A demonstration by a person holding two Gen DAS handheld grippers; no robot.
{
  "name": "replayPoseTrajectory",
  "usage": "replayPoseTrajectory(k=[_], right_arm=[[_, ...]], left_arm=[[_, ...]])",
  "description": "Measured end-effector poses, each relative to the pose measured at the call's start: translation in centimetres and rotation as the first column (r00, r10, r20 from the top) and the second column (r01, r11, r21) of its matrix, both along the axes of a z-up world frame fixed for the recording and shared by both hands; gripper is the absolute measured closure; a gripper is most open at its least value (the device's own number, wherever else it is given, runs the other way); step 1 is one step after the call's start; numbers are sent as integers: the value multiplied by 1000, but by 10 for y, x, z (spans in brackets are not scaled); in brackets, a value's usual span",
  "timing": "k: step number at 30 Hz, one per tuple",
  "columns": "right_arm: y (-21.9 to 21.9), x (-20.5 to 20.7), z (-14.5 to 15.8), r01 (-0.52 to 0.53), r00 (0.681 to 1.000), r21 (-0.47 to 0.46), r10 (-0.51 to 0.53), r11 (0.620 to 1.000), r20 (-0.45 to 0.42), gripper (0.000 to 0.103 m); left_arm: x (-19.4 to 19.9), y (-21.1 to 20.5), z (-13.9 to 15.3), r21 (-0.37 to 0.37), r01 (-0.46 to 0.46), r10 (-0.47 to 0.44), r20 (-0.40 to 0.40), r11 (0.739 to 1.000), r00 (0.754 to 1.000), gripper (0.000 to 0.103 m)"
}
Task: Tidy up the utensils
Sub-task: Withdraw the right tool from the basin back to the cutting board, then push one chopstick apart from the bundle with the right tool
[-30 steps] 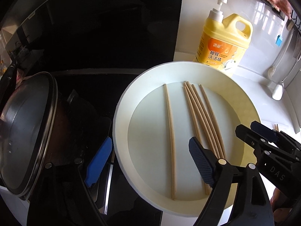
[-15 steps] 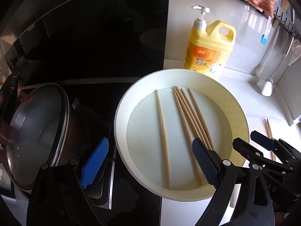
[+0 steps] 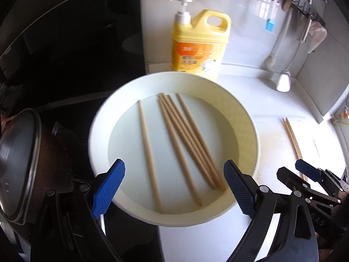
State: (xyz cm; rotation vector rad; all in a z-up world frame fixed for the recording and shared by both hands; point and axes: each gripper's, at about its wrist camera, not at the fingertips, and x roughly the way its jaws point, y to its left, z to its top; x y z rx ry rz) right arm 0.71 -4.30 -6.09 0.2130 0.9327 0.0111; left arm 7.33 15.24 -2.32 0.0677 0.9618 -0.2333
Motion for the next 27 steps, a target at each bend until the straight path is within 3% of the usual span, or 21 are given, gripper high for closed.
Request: replayPoseTrajectory(k=[13,18,27], right_arm=[[-121,-63,-4,139,990,13,-139,990,22,40],[-175,-87,-5,116,993,11,-116,993,35,39],[-243,-99,-23,22,999,45,-23,999,26,38]], left_arm=[[-43,-112,1,-18,99,-99,14,995,995,13],[-69,-155,-1,-35,41,-42,-15,999,999,12],[-110,-213,-15,32,-64,64,-15,997,998,9]])
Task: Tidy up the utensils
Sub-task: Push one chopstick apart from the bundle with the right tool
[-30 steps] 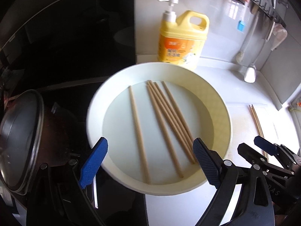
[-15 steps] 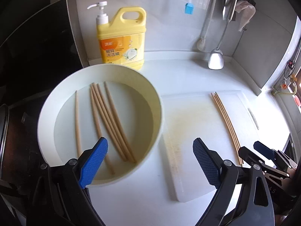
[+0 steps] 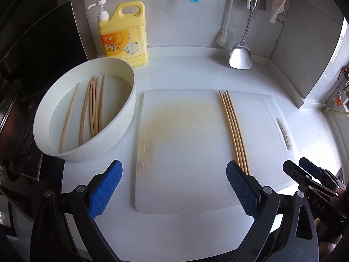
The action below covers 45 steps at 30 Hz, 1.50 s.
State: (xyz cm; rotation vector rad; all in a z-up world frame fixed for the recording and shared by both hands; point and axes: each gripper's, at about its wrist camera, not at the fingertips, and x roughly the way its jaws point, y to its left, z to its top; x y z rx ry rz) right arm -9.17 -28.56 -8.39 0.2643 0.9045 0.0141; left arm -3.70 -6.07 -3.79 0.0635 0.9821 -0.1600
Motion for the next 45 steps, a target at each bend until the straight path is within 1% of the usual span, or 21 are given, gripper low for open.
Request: replayPoseTrajectory(k=[4,8,12,14,17,21,24,26,28,33,42,45], right_arm=[[-5,5,-7,-50,999,-16,50,999,-12,38],[-7,12,-13,-54,998,-17,54,998,-11,36],[-3,22,-25,-36,999,-41,36,998,-12,36],[-1,27,-33,-17,1000,-39,17,999,-17,36],[5,34,-45,-21,1000,-42,21,999,-8,36],[11,42,-54,-31,999,-49,33,998,34,36],[15,47,-62,-33,997,-65,37,997,62,36],[17,54,-70,-30,998,-77,34,997,57,35],[18,55,-71,-27,997,-106,35,994,73,35],[20,59,-71,-32,997,-122,41,992,71,35],[30,60,-71,-44,995,-225,64,973,82,35],[31,59,-70,-41,994,-246,66,968,92,35]], left_arm=[[-4,-13,-7,21,-29,30,-17,999,999,8],[2,-19,-15,50,-32,34,-21,998,999,7],[7,-19,-32,20,-22,23,-31,1000,999,6],[10,-17,-43,7,-21,21,-36,1000,999,6],[13,-12,-52,-15,-35,35,1,999,999,6],[17,-9,-61,-37,-47,49,37,998,998,6],[21,-12,-69,-21,-56,57,74,998,996,6],[24,-13,-73,-20,-58,60,74,998,995,6],[25,-12,-76,-32,-58,60,64,998,996,6],[25,-12,-78,-31,-58,60,71,998,996,6],[24,-8,-78,-31,-65,67,76,997,995,6],[25,-5,-79,-31,-70,72,73,997,995,6]])
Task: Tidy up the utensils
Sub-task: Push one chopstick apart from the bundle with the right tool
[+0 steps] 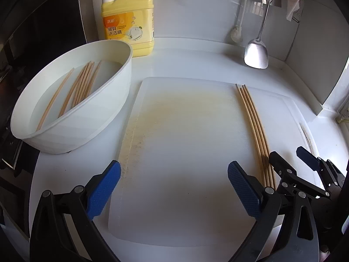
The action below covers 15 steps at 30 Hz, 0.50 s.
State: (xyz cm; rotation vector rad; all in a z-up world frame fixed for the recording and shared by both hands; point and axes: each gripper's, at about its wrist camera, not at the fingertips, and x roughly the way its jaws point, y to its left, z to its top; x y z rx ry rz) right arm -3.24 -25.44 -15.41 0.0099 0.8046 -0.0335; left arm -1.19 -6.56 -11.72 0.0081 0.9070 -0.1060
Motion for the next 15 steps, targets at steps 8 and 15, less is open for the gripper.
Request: replayPoseTrajectory(k=[8,15], right_arm=[[4,2,3,3,1000,-64,-2,998,12,35],[8,4,-2,-13,1000,-80,13,997,0,36]], left_arm=[[0,3,-2,-5,-6,6,-3,1000,1000,6],[2,0,-3,-10,-4,4,-2,1000,1000,6]])
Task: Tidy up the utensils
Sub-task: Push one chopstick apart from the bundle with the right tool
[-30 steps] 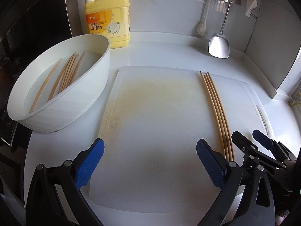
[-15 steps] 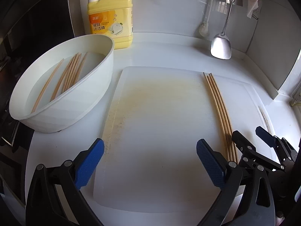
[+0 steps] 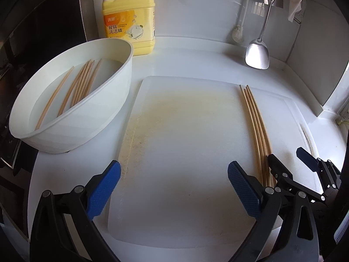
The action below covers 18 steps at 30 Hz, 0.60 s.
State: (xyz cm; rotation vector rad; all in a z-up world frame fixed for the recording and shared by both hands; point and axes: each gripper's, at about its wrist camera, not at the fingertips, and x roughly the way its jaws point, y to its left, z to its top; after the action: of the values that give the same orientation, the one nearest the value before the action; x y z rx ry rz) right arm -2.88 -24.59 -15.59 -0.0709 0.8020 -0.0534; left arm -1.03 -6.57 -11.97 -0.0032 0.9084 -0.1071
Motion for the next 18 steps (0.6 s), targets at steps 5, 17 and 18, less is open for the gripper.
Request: replayPoseTrajectory(k=[5,17,18], right_arm=[[0,9,0,-13,1000,36,13,999,1,36],[-6,12,-2,-36,999,79,35,996,20,56],[-7,12,-2,-34,999,74,33,997,21,56]], left_arm=[[4,-6,-1,-4,9,-9,-1,1000,1000,6],[17,-36,-10,-3,66,-66,-1,998,998,6],[18,-38,-11,-4,73,-73,-2,997,997,6]])
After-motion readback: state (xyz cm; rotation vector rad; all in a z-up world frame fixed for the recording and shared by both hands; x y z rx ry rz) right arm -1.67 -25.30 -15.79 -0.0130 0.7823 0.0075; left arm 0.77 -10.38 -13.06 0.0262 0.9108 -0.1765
